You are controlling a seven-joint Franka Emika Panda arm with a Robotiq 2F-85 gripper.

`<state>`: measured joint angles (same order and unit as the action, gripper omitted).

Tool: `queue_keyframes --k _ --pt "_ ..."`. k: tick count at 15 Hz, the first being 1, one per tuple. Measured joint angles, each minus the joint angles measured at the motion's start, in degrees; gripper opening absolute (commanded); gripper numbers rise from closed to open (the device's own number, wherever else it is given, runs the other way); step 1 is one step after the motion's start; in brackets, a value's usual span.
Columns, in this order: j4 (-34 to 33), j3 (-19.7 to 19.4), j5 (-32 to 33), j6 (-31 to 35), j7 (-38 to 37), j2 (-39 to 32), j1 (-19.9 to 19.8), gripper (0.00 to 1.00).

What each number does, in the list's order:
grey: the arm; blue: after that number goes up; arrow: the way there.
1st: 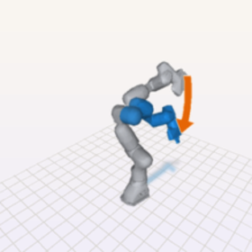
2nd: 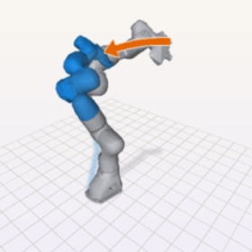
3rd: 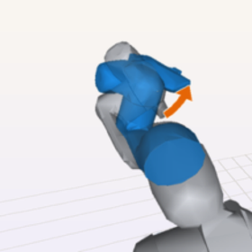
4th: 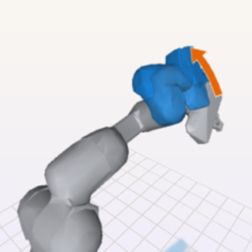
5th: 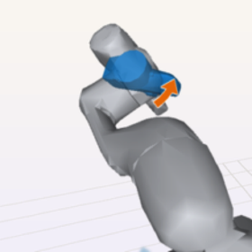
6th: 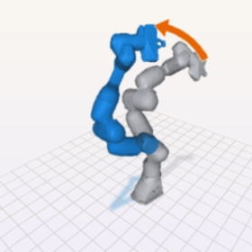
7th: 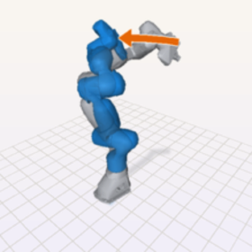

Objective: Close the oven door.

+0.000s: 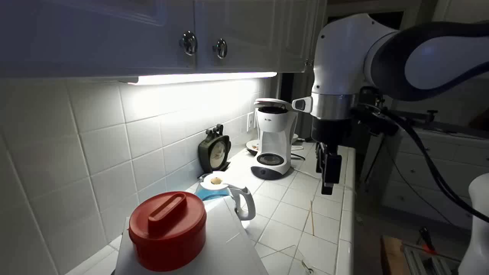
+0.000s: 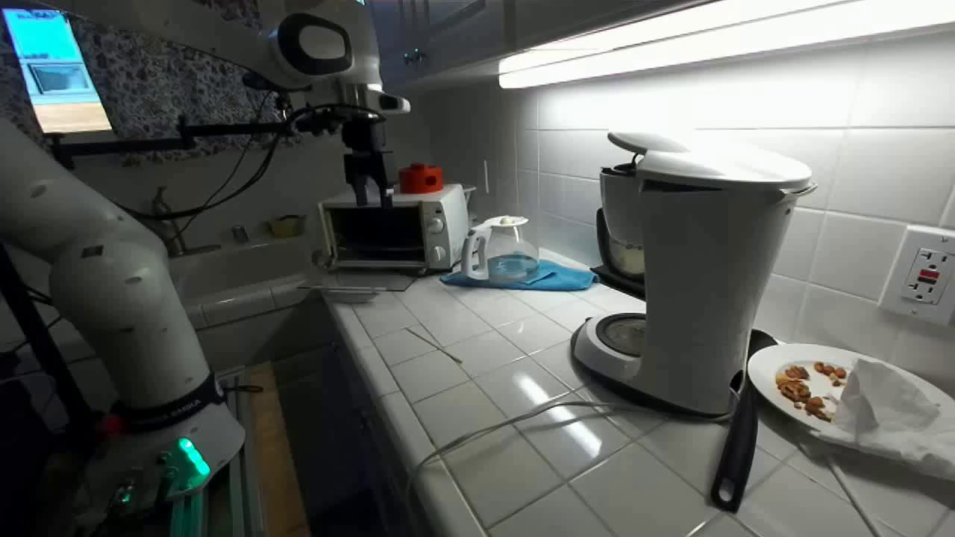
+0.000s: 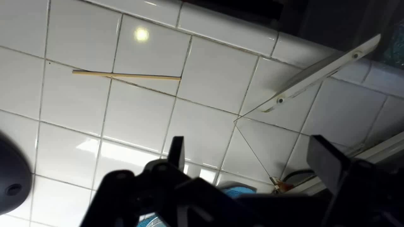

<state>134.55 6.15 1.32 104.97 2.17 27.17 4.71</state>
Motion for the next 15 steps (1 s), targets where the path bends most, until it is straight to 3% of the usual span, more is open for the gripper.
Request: queue_keyframes --k 10,15 --pt "0.1 -0.1 0.0 0.0 0.0 0.0 0.0 1.00" --pt "1.2 -2.8 -0.7 4.3 6.0 -1.7 0.2 1.00"
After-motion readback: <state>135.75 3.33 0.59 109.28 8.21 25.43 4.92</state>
